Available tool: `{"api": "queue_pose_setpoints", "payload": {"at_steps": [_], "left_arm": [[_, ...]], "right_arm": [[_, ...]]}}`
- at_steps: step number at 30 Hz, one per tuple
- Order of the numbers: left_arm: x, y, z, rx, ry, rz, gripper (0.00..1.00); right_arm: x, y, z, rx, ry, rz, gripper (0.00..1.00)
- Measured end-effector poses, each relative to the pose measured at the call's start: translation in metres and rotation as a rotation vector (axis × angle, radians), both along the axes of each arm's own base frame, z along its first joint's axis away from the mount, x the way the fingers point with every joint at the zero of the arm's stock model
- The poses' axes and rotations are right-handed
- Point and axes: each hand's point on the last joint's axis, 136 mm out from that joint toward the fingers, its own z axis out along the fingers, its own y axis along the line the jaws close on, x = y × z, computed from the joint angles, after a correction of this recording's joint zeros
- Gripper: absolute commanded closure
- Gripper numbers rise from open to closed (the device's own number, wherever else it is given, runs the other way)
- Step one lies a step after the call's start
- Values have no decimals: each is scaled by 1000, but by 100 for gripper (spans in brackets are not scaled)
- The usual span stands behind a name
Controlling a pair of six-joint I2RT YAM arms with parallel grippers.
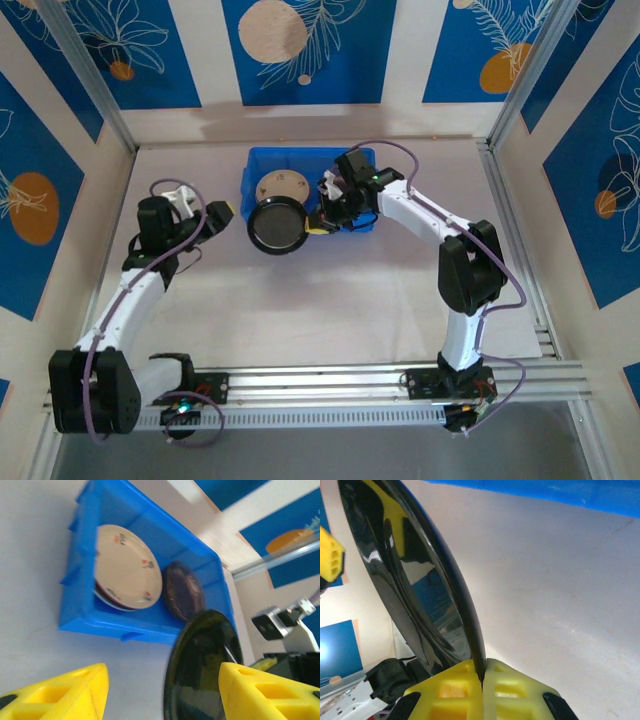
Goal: Place the plates into the plastic bin on the countertop
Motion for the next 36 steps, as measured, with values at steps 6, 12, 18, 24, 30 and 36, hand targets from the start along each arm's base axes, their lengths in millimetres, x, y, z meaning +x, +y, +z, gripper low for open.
{"api": "queue_pose_setpoints", "payload": {"at_steps": [6, 12, 18, 24, 30, 36], "left_arm": [[1, -38, -16, -11, 26, -108, 44], [6, -47, -33, -18, 82, -125, 86], [14, -51, -21, -38, 47, -130, 100], [19, -58, -23, -103, 69, -147, 100], [21, -61, -20, -130, 79, -152, 100], [22, -58, -23, -95, 94, -141, 19]], "right_arm": [[1, 3, 6, 43, 2, 10, 100], [4, 5, 15, 72, -7, 16, 100], [12, 3, 21, 101, -19, 5, 89], [23, 6, 29, 138, -58, -7, 75], [41, 9, 25, 108, -102, -15, 100], [48, 8, 22, 75, -124, -30, 100]]}}
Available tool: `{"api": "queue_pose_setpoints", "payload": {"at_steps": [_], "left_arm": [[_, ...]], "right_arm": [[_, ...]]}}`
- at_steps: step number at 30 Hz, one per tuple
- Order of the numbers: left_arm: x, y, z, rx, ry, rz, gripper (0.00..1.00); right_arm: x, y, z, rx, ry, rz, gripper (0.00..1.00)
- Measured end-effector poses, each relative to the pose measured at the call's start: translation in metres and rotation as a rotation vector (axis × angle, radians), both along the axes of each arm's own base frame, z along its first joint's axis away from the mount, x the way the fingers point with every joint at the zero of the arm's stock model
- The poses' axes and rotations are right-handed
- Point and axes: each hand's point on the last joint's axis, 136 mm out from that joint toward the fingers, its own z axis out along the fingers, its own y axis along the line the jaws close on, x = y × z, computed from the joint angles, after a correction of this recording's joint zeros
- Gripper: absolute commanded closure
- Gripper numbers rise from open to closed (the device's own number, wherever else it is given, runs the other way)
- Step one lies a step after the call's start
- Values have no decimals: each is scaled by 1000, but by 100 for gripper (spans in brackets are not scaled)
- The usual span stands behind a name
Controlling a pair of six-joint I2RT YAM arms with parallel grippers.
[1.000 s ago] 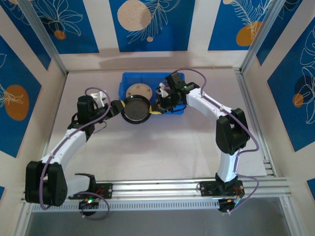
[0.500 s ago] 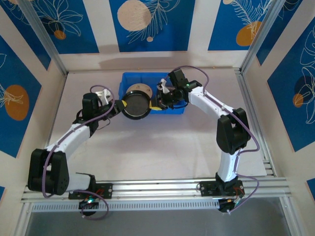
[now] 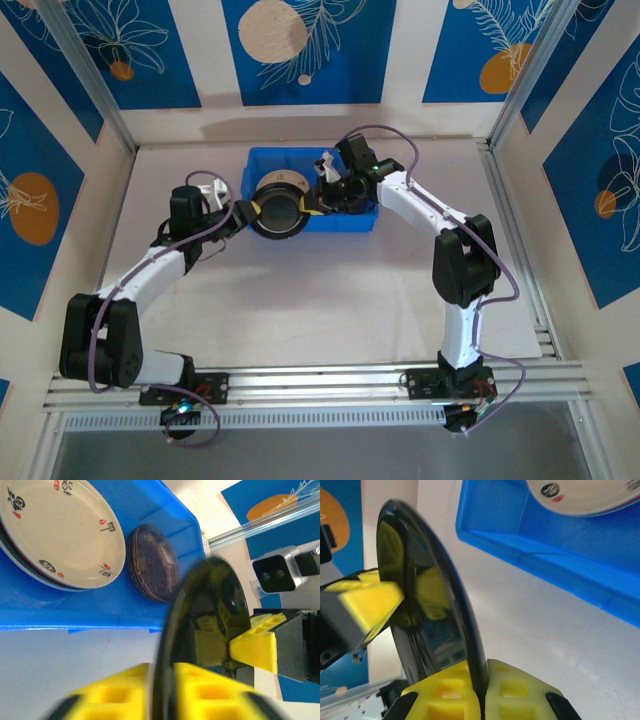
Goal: Place the plates into the plastic bin on the countertop
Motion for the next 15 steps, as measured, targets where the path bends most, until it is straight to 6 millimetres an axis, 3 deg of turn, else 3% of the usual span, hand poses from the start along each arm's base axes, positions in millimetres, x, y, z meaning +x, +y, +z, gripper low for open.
{"api": "queue_pose_setpoints", "payload": {"at_steps": [2, 8, 15], "left_arm": [[0, 3, 2, 25, -13, 10, 0], [-1, 15, 5, 103, -41, 59, 0], [-6, 24, 5, 173, -58, 83, 0]], "right_arm": [[9, -2, 2, -15, -15, -23, 100], [53, -10, -1, -47, -60, -101, 100], [99, -11, -33, -74, -39, -161, 100]]}}
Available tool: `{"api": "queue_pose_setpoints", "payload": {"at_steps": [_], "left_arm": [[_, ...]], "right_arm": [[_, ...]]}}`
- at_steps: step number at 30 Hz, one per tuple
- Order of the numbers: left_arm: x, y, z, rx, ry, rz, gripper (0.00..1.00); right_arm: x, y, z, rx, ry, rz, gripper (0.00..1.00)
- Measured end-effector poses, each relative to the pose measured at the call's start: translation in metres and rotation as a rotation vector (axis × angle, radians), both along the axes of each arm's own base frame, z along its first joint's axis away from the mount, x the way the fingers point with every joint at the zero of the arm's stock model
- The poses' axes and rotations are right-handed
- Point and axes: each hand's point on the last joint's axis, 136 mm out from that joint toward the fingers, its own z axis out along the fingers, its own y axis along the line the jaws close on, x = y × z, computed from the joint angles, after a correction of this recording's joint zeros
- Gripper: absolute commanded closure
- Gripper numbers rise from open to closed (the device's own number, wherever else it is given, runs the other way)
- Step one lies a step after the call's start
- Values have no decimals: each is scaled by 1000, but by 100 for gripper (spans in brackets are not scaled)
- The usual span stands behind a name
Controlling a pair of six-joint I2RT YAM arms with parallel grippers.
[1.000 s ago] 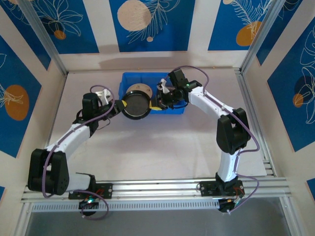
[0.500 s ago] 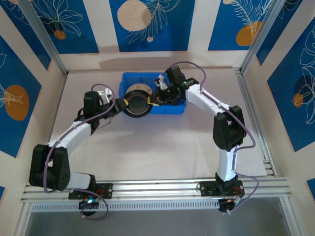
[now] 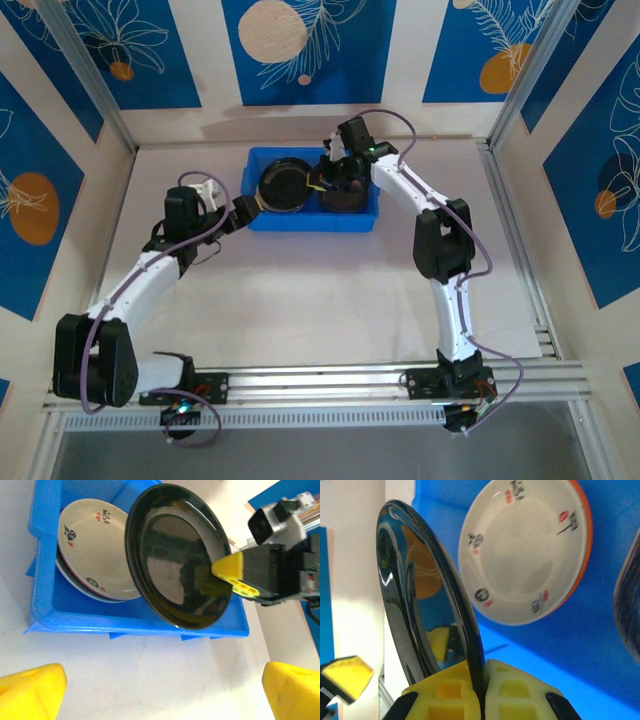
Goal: Place the plates into the plastic bin on the countertop
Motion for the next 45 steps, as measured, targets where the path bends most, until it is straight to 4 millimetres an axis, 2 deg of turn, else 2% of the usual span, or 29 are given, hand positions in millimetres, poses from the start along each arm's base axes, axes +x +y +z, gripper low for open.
{"api": "queue_pose_setpoints", "payload": {"at_steps": [10, 15, 24, 32, 36, 42, 45], "left_arm": [[-3, 5, -3, 46, -2, 4, 0], [-5, 5, -6, 60, 2, -3, 0], [-6, 6, -9, 70, 14, 0, 0], [-5, 8, -11, 76, 17, 9, 0], [-5, 8, -11, 77, 17, 10, 0], [-5, 8, -11, 77, 18, 10, 0], [-6, 8, -11, 77, 19, 10, 0]], "right_arm": [[39, 11, -31, -18, 11, -30, 100], [48, 14, -43, -25, 26, -38, 100], [62, 19, -48, -23, 18, -44, 100], [63, 20, -56, -26, 33, -49, 99], [62, 21, -65, -31, 52, -51, 92], [61, 21, -74, -42, 67, -51, 69], [60, 21, -73, -53, 66, -53, 63]]}}
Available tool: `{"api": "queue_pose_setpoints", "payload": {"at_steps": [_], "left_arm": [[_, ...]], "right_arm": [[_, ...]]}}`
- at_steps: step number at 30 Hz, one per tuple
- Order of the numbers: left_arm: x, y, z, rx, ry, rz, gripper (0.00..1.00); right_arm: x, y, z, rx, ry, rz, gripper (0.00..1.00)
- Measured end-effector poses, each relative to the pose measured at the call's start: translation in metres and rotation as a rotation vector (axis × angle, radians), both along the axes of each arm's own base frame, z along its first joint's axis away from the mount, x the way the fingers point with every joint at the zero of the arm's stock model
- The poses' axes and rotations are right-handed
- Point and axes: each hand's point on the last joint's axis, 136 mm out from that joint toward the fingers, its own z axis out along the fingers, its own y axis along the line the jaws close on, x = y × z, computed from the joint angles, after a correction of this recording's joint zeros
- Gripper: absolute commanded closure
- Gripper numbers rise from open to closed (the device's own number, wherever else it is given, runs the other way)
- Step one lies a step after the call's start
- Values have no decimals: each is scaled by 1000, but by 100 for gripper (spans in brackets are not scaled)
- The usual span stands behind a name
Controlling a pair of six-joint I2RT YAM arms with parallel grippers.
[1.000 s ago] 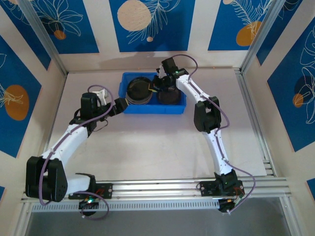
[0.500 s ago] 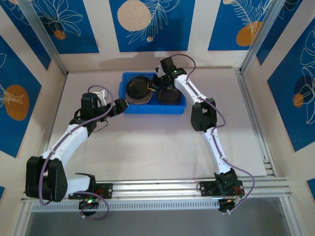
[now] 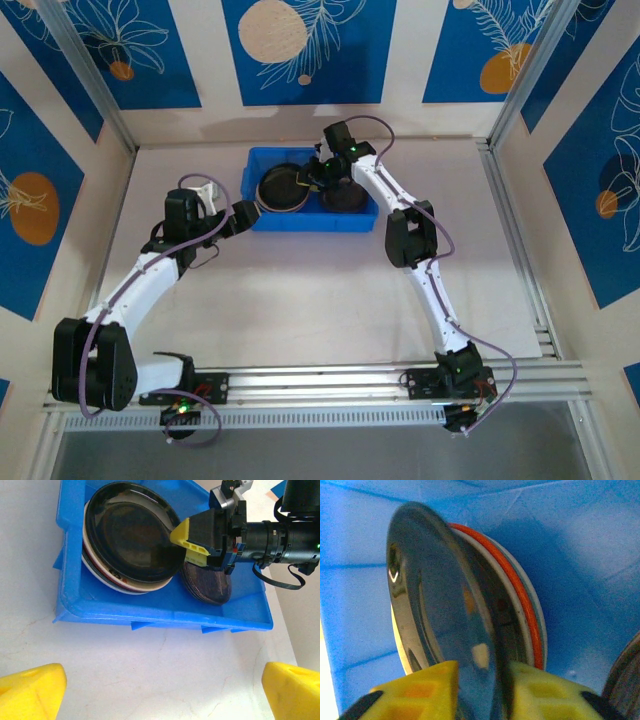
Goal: Place the plates into the plastic bin on the countertop
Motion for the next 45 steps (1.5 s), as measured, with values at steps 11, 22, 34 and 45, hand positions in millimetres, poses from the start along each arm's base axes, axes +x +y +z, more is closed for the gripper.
{"api": "queue_pose_setpoints", "payload": {"at_steps": [11, 22, 34, 45], "left_arm": [[0, 0, 0, 0, 1, 0, 0], [0, 0, 0, -1, 1, 1, 0], [1, 0, 1, -4, -6, 1, 0], [3, -1, 4, -4, -10, 1, 0]], "right_arm": [[-7, -1, -3, -120, -37, 6, 62], [-13, -2, -4, -248, -104, 35, 61], [-17, -3, -5, -308, -130, 56, 60], [-19, -11, 1, -332, -129, 53, 57]]}}
